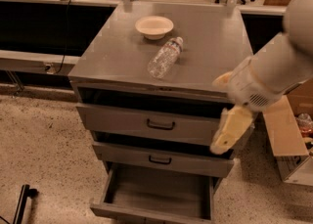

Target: Close bottom drawer

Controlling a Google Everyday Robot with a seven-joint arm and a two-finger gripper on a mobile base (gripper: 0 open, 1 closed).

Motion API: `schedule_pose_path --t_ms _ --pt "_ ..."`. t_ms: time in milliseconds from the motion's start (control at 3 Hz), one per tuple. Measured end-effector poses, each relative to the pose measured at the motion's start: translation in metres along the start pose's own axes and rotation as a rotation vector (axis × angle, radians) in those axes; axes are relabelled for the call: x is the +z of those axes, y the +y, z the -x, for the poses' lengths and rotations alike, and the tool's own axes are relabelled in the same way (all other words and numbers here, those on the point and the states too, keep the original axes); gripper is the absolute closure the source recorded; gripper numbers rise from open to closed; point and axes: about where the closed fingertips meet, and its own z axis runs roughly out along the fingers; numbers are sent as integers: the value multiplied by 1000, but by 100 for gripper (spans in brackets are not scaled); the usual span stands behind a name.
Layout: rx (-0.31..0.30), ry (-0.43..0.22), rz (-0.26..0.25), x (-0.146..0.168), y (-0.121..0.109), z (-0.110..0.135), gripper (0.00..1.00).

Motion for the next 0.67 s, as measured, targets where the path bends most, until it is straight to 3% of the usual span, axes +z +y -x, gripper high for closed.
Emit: schedule_pose_path --t_ms 333,667 --pt "-36 -110 64 71 39 2 0" --pt "-55 -115 68 104 56 -1 0"
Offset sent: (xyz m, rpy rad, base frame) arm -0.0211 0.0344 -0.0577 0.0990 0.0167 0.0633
